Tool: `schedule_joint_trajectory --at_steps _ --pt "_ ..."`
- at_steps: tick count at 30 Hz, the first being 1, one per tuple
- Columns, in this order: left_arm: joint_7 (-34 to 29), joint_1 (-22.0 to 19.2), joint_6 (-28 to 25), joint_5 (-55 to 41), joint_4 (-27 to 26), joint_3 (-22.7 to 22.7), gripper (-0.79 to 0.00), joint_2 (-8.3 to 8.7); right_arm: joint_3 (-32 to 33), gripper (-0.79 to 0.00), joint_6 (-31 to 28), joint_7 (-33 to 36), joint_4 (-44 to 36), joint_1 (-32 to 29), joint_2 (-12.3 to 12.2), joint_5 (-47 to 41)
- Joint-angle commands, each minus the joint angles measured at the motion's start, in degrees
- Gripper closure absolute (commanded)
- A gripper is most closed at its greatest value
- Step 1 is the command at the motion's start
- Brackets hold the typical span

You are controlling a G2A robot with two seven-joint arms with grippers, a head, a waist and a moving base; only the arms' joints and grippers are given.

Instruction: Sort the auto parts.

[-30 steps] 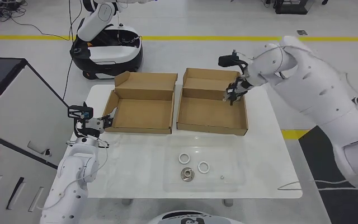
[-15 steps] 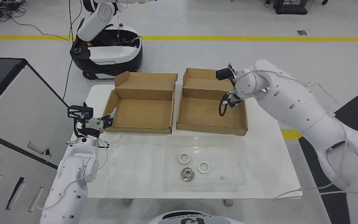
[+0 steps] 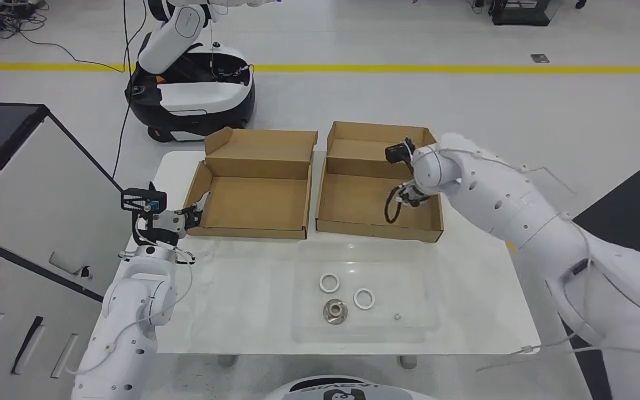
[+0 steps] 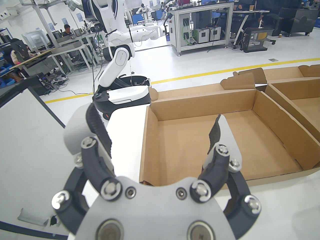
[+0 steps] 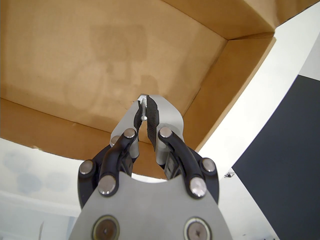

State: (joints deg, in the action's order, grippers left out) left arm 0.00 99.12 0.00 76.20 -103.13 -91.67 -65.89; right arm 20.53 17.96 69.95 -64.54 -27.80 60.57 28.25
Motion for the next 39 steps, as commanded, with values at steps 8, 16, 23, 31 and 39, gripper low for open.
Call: schedule_joint_trajectory --at_steps 8,16,23,31,39 --pt "0.0 0.0 0.0 0.0 0.0 0.0 -0.785 0.0 1.39 0.0 0.7 -0.98 1.32 -1.73 0.58 0.74" --pt "0.0 0.0 0.0 0.0 0.0 0.0 -0.785 0.0 2.63 0.0 1.33 -0.28 0.97 -3.11 0.71 1.98" --pt "0.0 0.0 0.0 0.0 0.0 0.0 -0.785 0.0 3.93 -0.034 1.41 0.76 0.36 -4.0 0.6 3.21" --pt "0.0 0.0 0.0 0.0 0.0 0.0 -0.785 0.0 5.59 -0.326 1.34 1.3 -0.47 -5.02 0.38 4.75" --pt "0.0 0.0 0.0 0.0 0.0 0.0 -0.785 0.0 8.45 -0.699 1.87 2.33 -3.39 -5.66 -0.41 6.16"
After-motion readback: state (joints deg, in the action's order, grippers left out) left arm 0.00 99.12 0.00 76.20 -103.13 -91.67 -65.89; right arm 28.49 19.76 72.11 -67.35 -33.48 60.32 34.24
